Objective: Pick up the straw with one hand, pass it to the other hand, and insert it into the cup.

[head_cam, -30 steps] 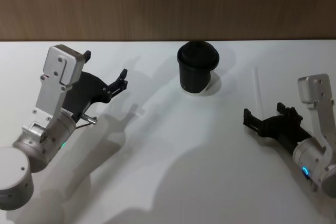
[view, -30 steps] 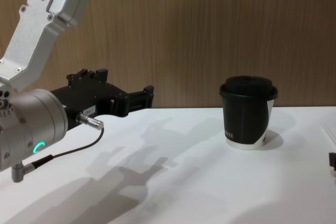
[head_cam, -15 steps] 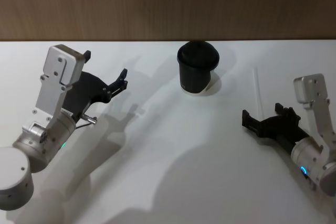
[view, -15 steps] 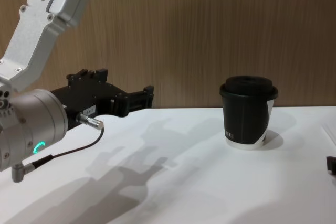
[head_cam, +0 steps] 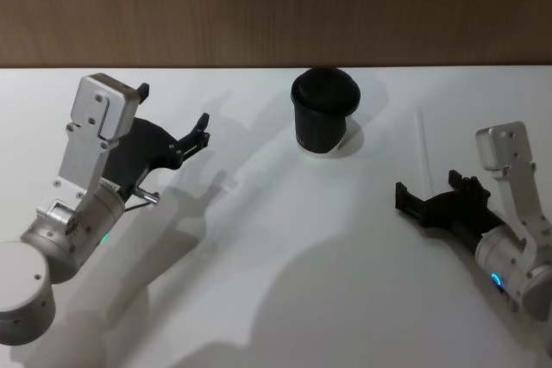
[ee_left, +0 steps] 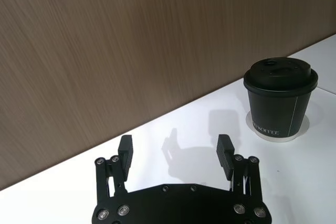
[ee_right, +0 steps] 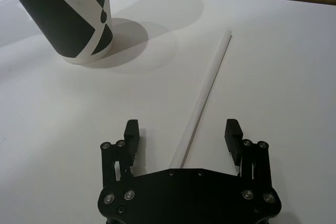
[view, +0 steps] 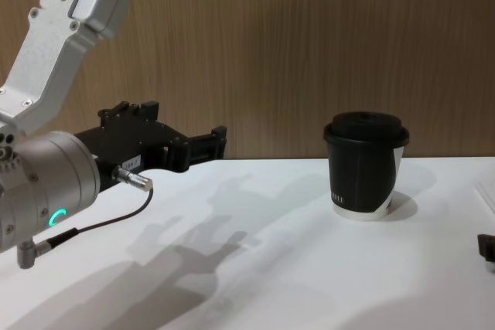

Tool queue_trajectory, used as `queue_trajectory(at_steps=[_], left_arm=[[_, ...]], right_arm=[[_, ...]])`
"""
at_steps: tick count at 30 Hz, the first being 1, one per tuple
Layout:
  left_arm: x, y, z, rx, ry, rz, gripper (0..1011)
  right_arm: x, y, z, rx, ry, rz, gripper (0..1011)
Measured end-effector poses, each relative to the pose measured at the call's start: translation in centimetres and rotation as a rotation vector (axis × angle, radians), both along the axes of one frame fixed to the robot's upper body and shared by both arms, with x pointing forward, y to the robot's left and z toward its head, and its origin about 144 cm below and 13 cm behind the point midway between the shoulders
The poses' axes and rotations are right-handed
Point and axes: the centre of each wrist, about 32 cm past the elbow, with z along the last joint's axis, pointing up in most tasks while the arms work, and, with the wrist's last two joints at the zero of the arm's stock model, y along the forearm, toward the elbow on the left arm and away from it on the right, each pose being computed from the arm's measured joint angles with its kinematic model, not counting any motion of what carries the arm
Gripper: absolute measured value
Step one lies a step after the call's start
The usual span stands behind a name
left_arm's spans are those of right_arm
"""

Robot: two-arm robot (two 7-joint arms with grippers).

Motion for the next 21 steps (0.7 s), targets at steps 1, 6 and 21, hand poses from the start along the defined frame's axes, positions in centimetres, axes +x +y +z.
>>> queue_trajectory(at_steps=[1,6,21], left_arm=[[0.00,0.00,0.00,0.000,0.000,0.000,1003],[0.00,0.00,0.00,0.000,0.000,0.000,1003],[0.00,0.00,0.00,0.000,0.000,0.000,1003]], right_arm=[[0.01,0.01,0.00,0.000,0.000,0.001,986],[0.06,0.03,-0.01,-0.001,0.001,0.003,882],[0.12,0.05,-0.06,-0.003,0.002,0.004,421]])
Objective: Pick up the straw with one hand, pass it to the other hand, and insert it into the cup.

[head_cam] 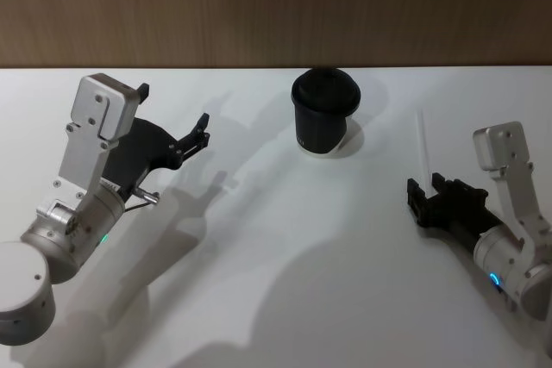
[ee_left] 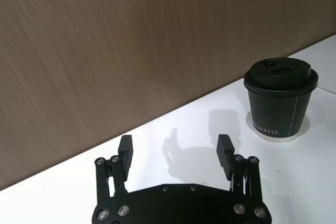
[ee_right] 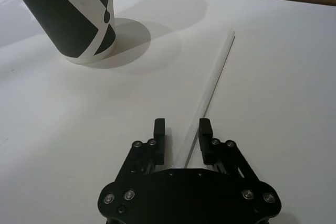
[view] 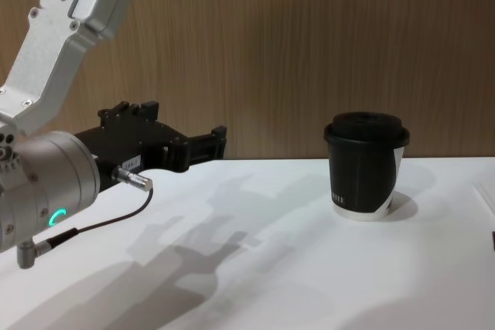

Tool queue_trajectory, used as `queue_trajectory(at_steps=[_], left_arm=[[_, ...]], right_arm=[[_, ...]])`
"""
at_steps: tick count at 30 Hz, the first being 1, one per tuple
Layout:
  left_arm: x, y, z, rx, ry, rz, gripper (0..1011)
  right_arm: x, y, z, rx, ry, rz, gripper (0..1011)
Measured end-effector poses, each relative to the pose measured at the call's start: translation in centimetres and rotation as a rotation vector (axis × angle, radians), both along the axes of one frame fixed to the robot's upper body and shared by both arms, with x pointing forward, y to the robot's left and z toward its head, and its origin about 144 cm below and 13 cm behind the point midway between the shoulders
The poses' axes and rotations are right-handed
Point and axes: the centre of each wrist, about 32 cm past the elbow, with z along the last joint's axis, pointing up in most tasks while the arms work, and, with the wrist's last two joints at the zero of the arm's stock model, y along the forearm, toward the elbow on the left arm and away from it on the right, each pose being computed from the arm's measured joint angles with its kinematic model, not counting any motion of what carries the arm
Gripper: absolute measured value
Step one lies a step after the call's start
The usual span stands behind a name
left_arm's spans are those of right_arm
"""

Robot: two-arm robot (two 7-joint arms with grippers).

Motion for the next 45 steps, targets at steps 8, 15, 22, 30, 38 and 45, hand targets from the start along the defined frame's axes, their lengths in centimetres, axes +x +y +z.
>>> queue_trajectory(at_steps=[8,15,22,30,38,45], left_arm=[[0.0,0.0,0.0,0.000,0.000,0.000,1003],[0.0,0.0,0.0,0.000,0.000,0.000,1003],[0.0,0.0,0.0,0.000,0.000,0.000,1003],[0.0,0.0,0.0,0.000,0.000,0.000,1003],[0.0,0.0,0.0,0.000,0.000,0.000,1003],[0.0,0.0,0.0,0.000,0.000,0.000,1002]], right_arm=[[0.0,0.0,0.0,-0.001,0.001,0.000,161],[0.0,0.0,0.0,-0.001,0.001,0.000,14],[0.1,0.0,0.0,-0.011,-0.009,-0.001,0],[0.3,0.1,0.1,-0.062,-0.075,0.000,0],[0.6,-0.1,0.6,-0.135,-0.163,0.017,0],[0.9,-0.4,1.7,-0.212,-0.264,0.050,0]])
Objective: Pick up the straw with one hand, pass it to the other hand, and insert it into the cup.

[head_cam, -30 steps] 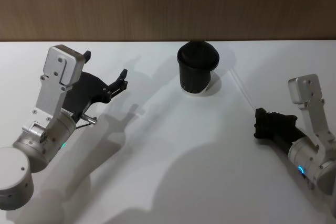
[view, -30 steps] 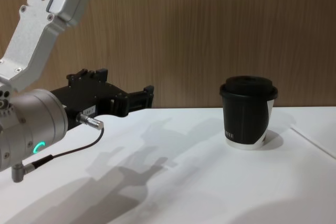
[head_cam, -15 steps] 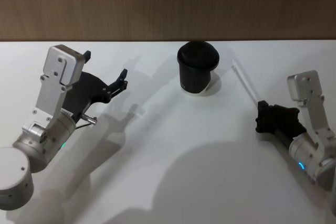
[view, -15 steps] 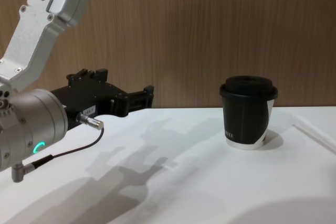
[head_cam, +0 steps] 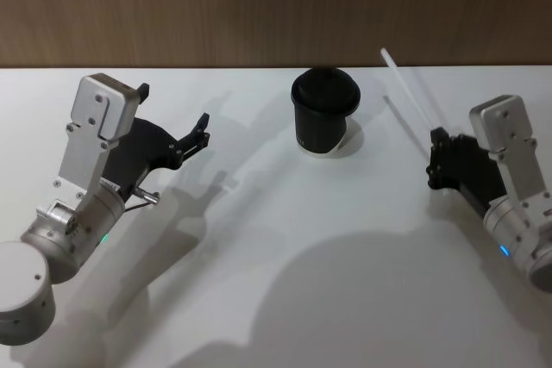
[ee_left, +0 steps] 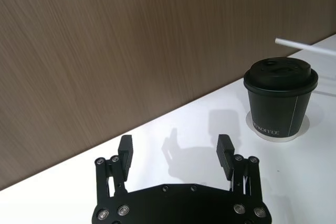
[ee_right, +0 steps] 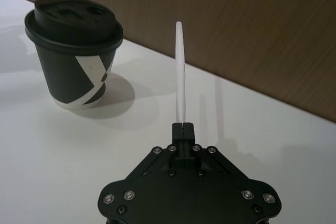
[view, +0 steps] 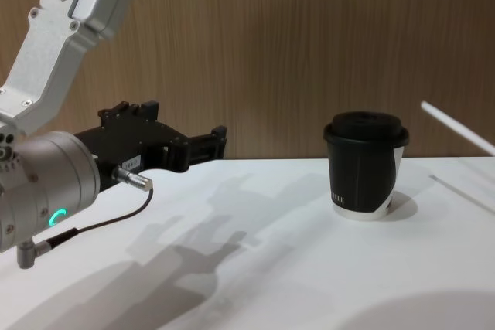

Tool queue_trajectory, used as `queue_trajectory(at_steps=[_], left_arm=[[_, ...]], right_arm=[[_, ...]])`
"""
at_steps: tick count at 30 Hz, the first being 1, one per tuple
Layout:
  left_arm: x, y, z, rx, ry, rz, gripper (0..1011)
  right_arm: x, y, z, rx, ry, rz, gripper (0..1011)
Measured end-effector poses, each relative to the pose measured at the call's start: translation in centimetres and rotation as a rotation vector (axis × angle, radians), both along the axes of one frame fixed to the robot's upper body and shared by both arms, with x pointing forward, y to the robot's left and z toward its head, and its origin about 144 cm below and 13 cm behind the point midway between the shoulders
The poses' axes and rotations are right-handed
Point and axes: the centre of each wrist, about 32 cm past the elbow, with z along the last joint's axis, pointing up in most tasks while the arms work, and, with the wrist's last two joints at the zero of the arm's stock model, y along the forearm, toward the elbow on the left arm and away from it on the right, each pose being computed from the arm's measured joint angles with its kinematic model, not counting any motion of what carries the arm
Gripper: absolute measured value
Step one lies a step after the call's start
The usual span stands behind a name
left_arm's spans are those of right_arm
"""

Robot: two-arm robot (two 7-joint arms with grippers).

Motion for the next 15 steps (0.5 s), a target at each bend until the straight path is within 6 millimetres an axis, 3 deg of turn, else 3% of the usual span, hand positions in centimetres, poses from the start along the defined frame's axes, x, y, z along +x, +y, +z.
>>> queue_trajectory(at_steps=[15], left_arm=[[0.0,0.0,0.0,0.000,0.000,0.000,1003]], right_arm=[[0.8,-1.3,3.1,-0.184,-0.220,0.156,0]])
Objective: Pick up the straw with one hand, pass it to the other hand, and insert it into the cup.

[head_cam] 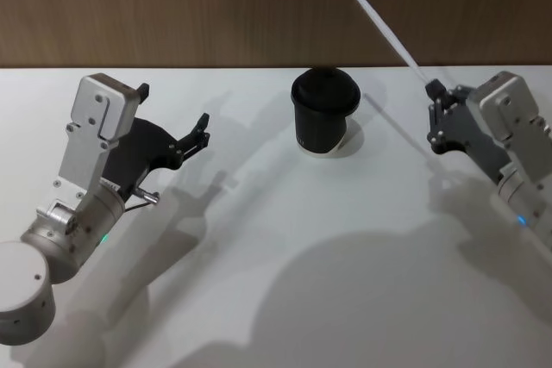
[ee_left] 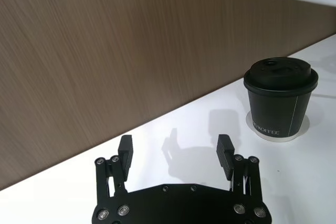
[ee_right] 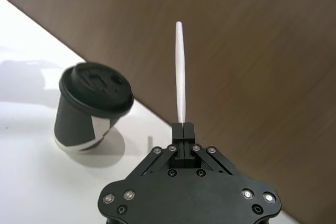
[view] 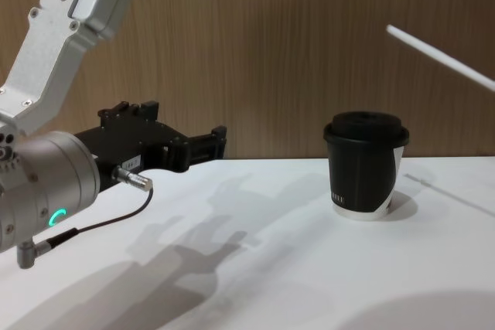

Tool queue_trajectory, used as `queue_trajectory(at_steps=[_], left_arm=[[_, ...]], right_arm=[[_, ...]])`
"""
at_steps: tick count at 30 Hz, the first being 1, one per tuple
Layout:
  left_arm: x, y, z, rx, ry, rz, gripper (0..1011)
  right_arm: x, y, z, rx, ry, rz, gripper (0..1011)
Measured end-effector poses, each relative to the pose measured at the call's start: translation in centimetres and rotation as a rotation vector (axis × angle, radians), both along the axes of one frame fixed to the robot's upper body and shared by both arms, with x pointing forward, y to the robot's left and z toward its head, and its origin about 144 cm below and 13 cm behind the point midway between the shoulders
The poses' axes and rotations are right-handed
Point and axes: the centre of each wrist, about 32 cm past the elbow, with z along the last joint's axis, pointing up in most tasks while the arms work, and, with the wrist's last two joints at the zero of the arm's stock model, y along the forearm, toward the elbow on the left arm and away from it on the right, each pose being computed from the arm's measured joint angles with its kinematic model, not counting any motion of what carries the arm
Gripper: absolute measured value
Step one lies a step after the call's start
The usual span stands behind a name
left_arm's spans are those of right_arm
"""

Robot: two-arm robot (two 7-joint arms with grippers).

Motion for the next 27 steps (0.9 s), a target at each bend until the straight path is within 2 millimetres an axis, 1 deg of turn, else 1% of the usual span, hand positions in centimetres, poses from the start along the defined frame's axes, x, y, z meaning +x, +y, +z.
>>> queue_trajectory(at_steps=[6,11,12,27], left_arm=[[0.0,0.0,0.0,0.000,0.000,0.000,1003],[0.0,0.0,0.0,0.000,0.000,0.000,1003],[0.0,0.0,0.0,0.000,0.000,0.000,1003],[0.0,0.0,0.0,0.000,0.000,0.000,1003]], right_arm=[[0.5,-0.8,1.4,-0.077,-0.081,0.100,0],[0.7,-1.2,2.1,-0.115,-0.118,0.161,0],[0.9,-1.4,2.6,-0.137,-0.137,0.196,0],[2.3,-2.3,4.7,-0.248,-0.224,0.433,0]])
